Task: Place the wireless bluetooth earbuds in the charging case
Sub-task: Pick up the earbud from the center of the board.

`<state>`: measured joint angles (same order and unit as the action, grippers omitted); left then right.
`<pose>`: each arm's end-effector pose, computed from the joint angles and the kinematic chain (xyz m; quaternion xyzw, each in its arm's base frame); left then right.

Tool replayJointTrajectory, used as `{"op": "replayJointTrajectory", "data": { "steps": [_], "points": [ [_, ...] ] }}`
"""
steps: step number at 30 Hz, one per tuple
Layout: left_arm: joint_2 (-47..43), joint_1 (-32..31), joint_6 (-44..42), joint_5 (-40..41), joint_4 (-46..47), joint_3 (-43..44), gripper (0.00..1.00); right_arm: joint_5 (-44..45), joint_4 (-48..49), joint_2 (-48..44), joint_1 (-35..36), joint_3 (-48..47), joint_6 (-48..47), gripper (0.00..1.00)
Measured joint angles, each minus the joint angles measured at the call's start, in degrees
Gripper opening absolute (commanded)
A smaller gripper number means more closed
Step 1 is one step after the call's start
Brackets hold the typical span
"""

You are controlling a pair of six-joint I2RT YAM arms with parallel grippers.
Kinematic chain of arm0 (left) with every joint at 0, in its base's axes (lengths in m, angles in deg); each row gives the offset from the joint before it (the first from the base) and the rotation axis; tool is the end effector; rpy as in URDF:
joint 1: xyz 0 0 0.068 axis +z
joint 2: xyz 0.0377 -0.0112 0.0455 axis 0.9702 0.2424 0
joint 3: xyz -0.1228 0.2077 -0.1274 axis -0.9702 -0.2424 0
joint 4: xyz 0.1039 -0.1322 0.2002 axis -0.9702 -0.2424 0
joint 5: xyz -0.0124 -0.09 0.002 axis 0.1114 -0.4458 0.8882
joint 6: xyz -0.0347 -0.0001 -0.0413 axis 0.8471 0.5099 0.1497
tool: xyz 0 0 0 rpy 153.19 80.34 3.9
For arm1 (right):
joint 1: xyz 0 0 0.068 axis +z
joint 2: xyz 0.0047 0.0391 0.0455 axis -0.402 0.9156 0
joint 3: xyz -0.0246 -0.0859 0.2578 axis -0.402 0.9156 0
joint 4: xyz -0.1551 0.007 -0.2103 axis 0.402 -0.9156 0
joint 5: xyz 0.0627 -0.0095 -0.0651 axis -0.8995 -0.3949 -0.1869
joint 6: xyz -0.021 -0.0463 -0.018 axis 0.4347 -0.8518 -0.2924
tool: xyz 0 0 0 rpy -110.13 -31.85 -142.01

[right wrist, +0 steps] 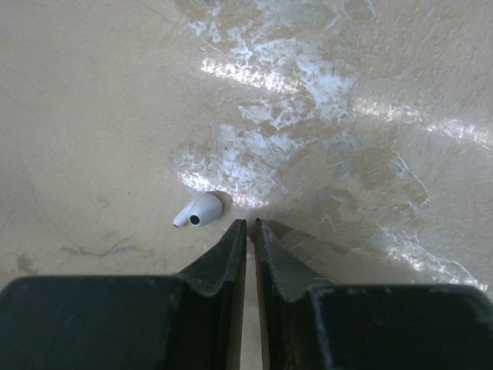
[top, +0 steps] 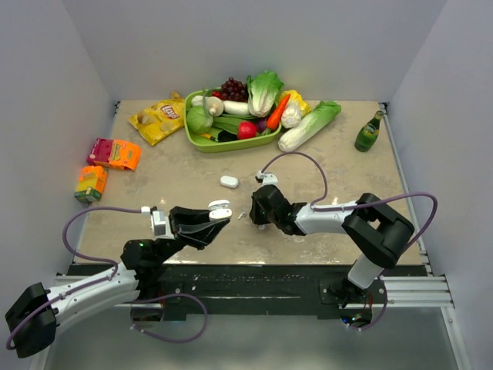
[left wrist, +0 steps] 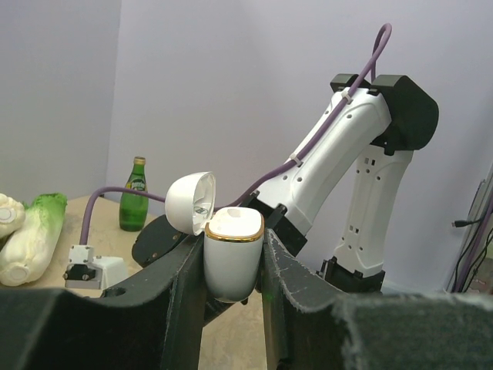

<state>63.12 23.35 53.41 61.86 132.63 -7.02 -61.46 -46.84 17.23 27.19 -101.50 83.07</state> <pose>0.0753 -0.1079 0.2487 0.1859 0.4259 -0.5711 0.6767 0.2062 0.2427 0.1445 -0.0599 0.9074 0.2217 0.3521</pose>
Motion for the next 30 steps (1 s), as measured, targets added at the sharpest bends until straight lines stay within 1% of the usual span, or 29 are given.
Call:
{"op": "replayJointTrajectory", "data": {
  "steps": [7, 16, 18, 23, 24, 27, 30],
  "points": [
    [0.1, 0.0, 0.0, 0.0, 0.0, 0.0, 0.00, 0.0, 1.6, 2.4, 0.0, -1.6, -1.2, 0.11],
    [0.6, 0.0, 0.0, 0.0, 0.0, 0.0, 0.00, -0.3, 2.6, 4.2, 0.0, -3.2, -2.6, 0.11],
    [0.6, 0.0, 0.0, 0.0, 0.0, 0.0, 0.00, -0.3, 2.6, 4.4, 0.0, -3.5, -2.8, 0.12],
    [0.6, 0.0, 0.0, 0.0, 0.0, 0.0, 0.00, -0.3, 2.6, 4.4, 0.0, -3.6, -3.2, 0.21],
    [0.6, 0.0, 0.0, 0.0, 0.0, 0.0, 0.00, -0.3, 2.6, 4.4, 0.0, -3.6, -3.4, 0.26],
    [0.6, 0.0, 0.0, 0.0, 0.0, 0.0, 0.00, -0.2, 2.4, 4.1, 0.1, -3.7, -3.4, 0.33],
    [0.6, 0.0, 0.0, 0.0, 0.0, 0.0, 0.00, 0.4, 0.9, 3.0, 0.1, -3.7, -3.0, 0.36]
  ]
}}
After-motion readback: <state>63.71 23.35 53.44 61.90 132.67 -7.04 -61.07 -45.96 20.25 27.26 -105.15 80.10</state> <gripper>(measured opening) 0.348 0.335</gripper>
